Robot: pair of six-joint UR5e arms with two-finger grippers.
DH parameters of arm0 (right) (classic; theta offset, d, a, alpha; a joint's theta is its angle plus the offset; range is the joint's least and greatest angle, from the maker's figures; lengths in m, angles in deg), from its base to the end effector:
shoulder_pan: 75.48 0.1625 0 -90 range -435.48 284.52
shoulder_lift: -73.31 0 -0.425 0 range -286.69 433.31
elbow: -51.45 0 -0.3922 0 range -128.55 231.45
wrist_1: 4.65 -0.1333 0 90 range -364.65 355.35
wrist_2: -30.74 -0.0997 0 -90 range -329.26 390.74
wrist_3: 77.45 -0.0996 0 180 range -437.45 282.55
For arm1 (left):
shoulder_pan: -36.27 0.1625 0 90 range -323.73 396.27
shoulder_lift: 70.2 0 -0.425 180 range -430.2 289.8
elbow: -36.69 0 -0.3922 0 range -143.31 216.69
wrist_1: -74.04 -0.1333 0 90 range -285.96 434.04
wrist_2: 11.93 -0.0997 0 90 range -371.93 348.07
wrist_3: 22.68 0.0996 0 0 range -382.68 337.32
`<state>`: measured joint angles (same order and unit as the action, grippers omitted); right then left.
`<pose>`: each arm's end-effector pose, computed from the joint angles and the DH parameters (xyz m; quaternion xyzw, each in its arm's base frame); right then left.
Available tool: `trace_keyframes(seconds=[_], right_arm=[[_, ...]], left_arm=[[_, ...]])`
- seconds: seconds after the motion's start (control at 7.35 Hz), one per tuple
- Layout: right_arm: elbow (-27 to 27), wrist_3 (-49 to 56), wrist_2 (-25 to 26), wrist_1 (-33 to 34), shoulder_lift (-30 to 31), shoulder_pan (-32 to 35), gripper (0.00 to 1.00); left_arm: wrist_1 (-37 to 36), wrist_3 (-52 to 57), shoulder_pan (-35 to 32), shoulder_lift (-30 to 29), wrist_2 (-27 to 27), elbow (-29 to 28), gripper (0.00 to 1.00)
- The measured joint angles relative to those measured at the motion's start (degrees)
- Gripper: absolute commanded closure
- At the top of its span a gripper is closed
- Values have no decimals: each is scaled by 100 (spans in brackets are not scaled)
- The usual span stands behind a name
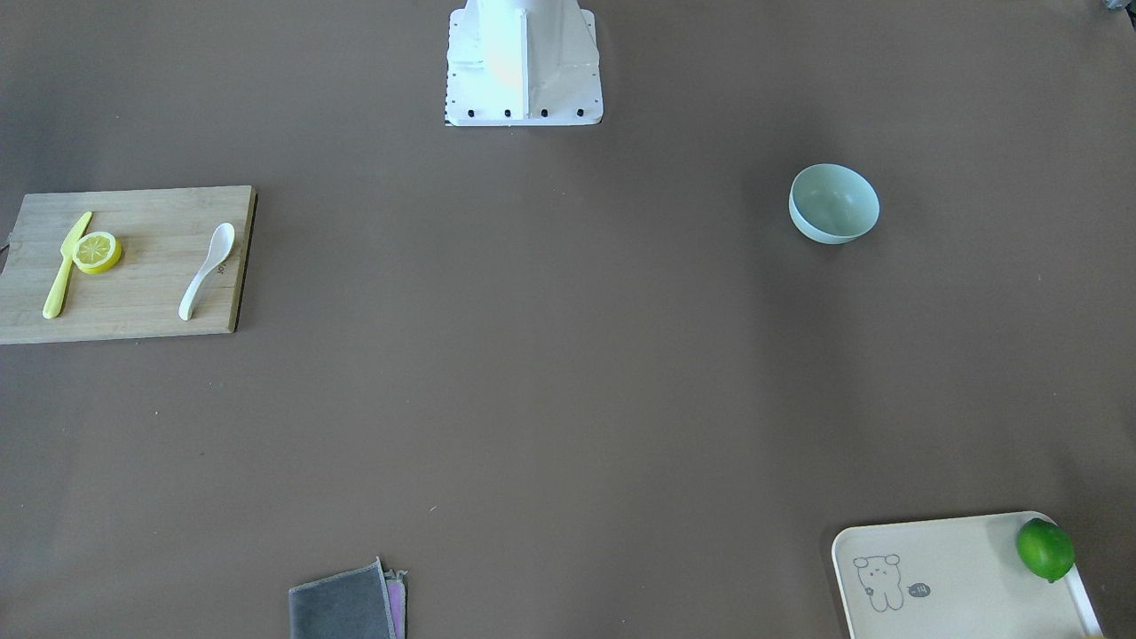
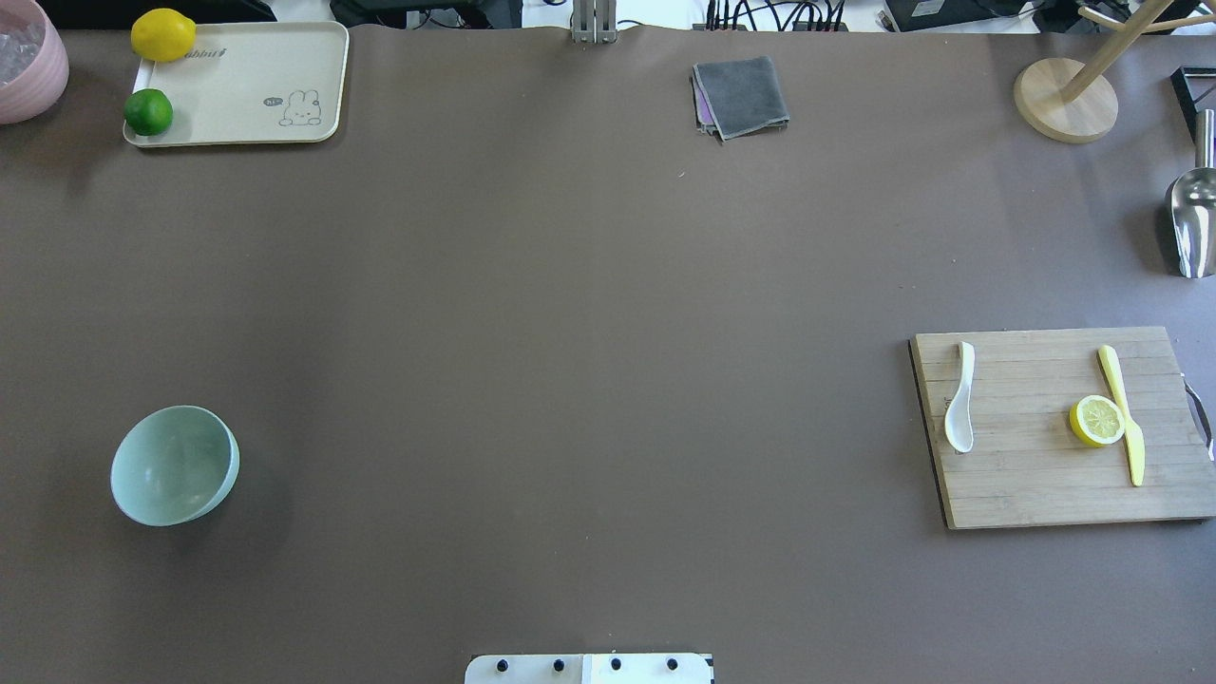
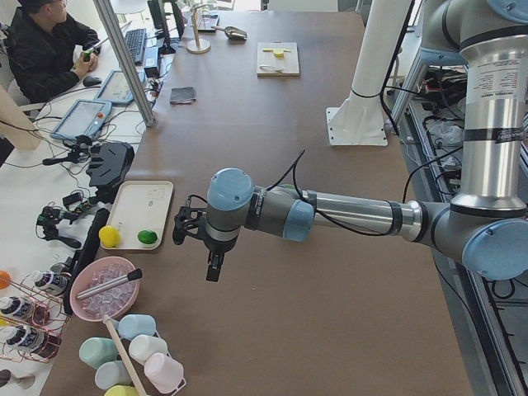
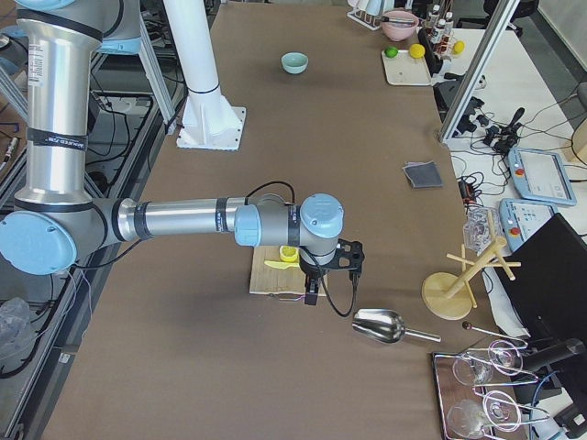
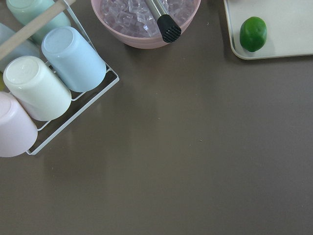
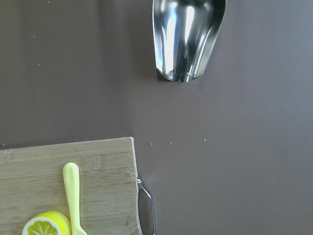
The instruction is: Place spoon in bowl
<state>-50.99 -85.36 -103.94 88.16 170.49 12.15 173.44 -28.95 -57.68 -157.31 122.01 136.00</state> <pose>0.0450 -0.4423 0.6147 -0.0144 -0.3803 0.0366 0.9240 -0.0974 -0.4782 0.5849 0.1201 0.3731 -0.0305 0.9195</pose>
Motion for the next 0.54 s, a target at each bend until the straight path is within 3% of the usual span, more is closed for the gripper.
trace_keyframes(seconds=[0.54], right_arm=[[-44,0,-1,0,112,0,0]], left_arm=[[3,-14,26,-29,0,26,2]])
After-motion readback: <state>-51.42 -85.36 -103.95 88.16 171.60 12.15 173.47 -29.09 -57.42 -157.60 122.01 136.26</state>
